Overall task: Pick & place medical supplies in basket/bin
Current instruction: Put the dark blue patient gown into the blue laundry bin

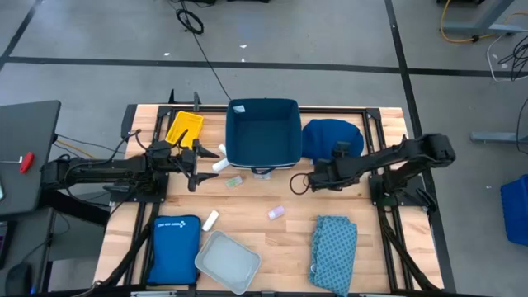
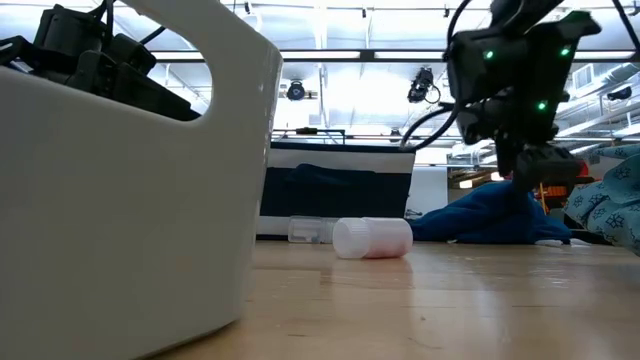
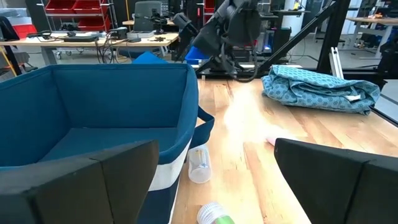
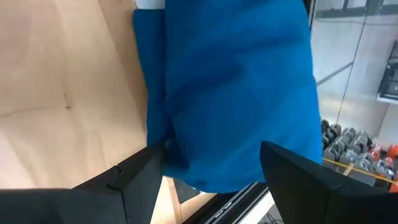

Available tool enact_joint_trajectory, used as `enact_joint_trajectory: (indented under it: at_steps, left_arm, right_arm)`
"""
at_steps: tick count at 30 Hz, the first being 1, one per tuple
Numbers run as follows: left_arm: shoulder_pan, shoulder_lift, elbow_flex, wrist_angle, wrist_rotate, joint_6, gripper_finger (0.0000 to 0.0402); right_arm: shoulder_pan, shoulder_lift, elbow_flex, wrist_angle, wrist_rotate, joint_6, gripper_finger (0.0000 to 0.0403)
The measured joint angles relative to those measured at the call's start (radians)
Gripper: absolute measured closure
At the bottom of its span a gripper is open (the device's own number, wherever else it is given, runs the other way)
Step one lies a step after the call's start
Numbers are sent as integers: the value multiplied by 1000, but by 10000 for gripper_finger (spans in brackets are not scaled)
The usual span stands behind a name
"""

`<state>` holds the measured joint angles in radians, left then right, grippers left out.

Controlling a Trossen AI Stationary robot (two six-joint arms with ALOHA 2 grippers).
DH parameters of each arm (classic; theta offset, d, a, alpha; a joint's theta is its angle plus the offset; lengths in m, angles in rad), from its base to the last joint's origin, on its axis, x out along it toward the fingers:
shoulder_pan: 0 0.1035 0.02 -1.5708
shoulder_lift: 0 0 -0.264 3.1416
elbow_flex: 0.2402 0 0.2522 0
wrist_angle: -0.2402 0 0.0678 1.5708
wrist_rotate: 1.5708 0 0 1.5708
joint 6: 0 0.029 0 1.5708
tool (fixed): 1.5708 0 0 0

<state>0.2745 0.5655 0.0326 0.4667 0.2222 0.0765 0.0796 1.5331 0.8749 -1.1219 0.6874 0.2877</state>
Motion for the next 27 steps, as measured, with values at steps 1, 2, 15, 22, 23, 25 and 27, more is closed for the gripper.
enact_joint_trajectory:
  at_steps: [1, 2, 15, 22, 23, 25, 27]
  left_arm:
    - [0, 0, 0, 0, 0, 0, 78]
    - [0, 0, 0, 0, 0, 0, 78]
    - [0, 0, 0, 0, 24, 0, 78]
    - [0, 0, 0, 0, 24, 0, 78]
    - [0, 0, 0, 0, 24, 0, 78]
    - [0, 0, 0, 0, 23, 0, 78]
    - [0, 0, 0, 0, 23, 0, 78]
  right_arm:
    - [-8, 8, 0, 7, 1, -7, 132]
    - [-16, 15, 0, 13, 0, -15, 133]
    - [-129, 52, -156, 293, -24, -143, 132]
    - [-151, 55, -251, 458, 1, -154, 133]
    - [-155, 55, -262, 477, 6, -149, 133]
    - [-159, 54, -280, 508, 13, -142, 133]
    - [-162, 54, -287, 529, 15, -117, 135]
